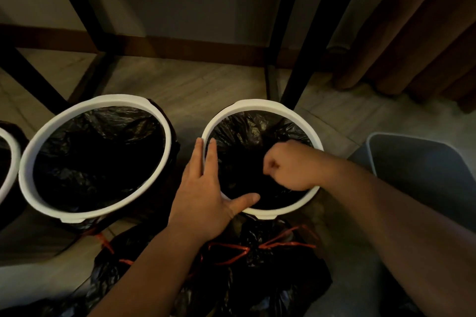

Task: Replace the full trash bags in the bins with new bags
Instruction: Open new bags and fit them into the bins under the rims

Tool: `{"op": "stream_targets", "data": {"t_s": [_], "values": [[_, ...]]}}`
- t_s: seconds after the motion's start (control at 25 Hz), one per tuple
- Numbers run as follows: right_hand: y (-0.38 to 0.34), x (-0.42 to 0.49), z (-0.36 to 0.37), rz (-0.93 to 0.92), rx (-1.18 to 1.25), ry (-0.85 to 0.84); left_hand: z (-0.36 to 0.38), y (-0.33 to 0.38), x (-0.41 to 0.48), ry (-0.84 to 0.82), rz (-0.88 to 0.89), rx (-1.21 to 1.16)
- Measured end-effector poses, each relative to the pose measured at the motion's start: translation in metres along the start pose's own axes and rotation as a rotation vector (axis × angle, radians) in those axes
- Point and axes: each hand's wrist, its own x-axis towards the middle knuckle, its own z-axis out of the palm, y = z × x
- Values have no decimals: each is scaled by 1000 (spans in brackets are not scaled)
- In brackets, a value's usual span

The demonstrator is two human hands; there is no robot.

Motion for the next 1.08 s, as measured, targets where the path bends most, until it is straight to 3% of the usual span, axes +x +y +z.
{"op": "stream_targets", "data": {"t_s": [0.08,0.12,0.16,0.24,0.32,0.44,0.84,1.08], "values": [[24,-36,8,45,142,575,3,1,2,50,-15,-66],[35,-50,17,123,206,750,4,1,4,64,-36,-96],[44,-58,27,241,323,807,5,1,5,69,-56,-112],[54,-63,46,442,685,734,8,-1,5,92,-84,-116],[60,-60,59,465,992,699,12,-7,5,105,-81,-119],[60,-56,68,430,1139,724,15,-13,3,83,-87,-137],[69,-46,95,419,1166,777,17,-16,5,86,-121,-155],[54,-55,60,614,1070,690,-6,39,0,83,-180,-51]]}}
